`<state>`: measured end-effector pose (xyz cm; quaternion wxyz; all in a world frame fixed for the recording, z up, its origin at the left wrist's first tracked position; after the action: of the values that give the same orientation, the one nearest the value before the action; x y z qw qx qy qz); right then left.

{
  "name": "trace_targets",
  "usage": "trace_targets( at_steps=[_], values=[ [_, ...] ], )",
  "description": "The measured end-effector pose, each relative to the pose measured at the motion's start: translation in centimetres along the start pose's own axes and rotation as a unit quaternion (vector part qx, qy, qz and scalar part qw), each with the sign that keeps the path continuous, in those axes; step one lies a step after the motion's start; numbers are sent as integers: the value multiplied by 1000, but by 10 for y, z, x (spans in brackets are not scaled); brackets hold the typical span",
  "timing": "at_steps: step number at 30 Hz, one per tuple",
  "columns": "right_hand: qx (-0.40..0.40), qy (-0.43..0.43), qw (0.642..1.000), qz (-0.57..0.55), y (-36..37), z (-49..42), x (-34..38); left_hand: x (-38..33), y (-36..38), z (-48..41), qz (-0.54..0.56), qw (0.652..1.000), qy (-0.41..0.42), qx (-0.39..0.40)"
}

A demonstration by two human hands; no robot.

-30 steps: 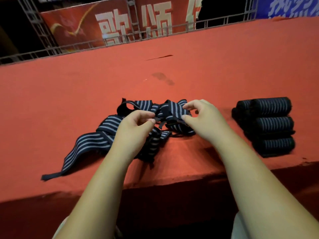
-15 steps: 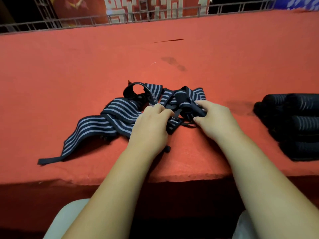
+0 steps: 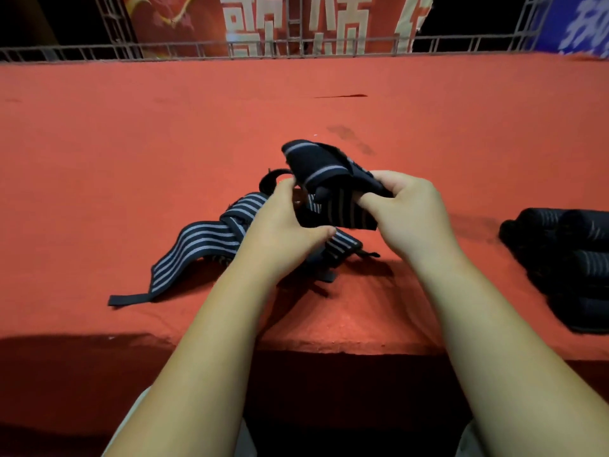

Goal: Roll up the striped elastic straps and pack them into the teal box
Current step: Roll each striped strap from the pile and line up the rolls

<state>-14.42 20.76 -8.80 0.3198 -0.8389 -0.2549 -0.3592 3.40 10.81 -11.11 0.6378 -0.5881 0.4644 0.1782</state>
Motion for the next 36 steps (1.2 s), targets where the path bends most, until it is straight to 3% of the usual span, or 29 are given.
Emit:
trace_targets(
  at_steps=[3,5,9,17,22,25,29,32,36],
  values=[
    [33,-6,997,-72,23,-12,19,4,-25,2,267,963,-34,30],
    [83,-30,993,-78,39,-17,32,10,-44,5,332,943,-37,-10],
    [166,-64,982,-64,60,-8,42,14,-70,8,270,962,19,-49],
    [10,-50,992,-117,24,16,32,11,-73,10,245,967,-23,-71],
    [-61,-46,992,-99,-12,29,27,-6,-66,26,161,987,-20,10],
    [-53,-32,992,-112,-25,34,23,-14,-63,41,106,992,-15,74],
    [0,-20,992,-121,-31,40,23,-42,-55,55,81,993,59,63],
    [4,-17,992,-127,-37,44,23,-63,-27,65,-3,989,118,88],
    [6,-10,992,-126,-40,48,21,-72,-9,67,-47,984,170,40]
  ],
)
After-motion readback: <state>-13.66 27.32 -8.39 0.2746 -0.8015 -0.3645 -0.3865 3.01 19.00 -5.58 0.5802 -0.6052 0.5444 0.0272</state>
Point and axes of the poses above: each hand's wrist, its own z-axis away from the middle knuckle, its own y-axis out of the palm, x = y × z, the point moved 8 cm from there along -z, towards the middle knuckle, and after that the axes turned 14 degrees about -y, right-handed, at the moved point
